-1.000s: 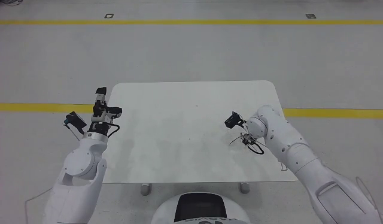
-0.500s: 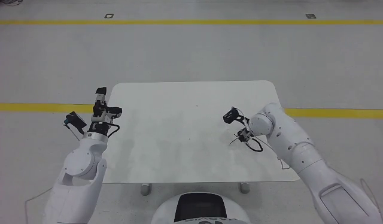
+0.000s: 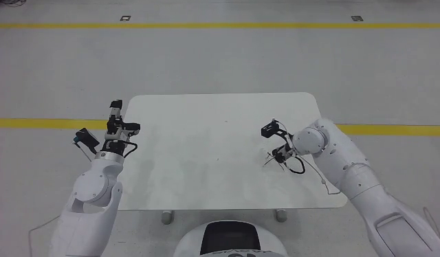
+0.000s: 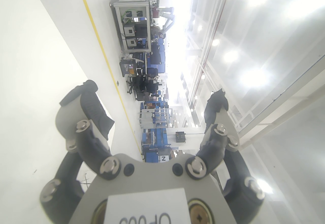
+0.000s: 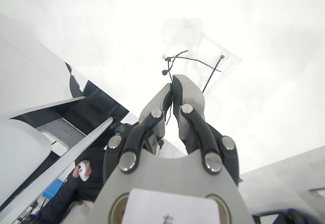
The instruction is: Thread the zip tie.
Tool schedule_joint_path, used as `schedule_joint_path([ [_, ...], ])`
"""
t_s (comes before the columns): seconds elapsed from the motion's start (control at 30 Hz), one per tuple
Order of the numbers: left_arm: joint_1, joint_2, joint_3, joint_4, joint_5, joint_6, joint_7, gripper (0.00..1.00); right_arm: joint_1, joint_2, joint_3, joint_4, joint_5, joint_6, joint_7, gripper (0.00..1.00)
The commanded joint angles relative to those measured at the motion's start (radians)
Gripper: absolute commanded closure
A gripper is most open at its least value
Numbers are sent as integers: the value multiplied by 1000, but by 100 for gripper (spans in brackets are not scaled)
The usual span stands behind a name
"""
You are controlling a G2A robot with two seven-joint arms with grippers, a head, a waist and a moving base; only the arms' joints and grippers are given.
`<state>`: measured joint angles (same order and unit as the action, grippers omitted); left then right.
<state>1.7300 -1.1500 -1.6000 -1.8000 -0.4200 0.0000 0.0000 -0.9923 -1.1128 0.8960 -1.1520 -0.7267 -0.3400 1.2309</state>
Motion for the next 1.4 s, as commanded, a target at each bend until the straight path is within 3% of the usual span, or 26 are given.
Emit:
schedule_joint_path([
  [0.0,0,0,0,0,0,0,0,0,9,-3,-15,33,-7,0,1,100],
  [0.37,0,0,0,0,0,0,0,0,53,-22,-62,106,-12,0,-37,100],
  [0.63,0,0,0,0,0,0,0,0,55,-14,-55,80,17,0,-64,100],
  [0.93,0,0,0,0,0,0,0,0,32,16,-36,34,85,0,-55,100],
  [1.13,0,0,0,0,0,0,0,0,41,15,-71,82,79,0,-22,100],
  [1.37,0,0,0,0,0,0,0,0,80,-10,-124,152,89,23,12,100],
])
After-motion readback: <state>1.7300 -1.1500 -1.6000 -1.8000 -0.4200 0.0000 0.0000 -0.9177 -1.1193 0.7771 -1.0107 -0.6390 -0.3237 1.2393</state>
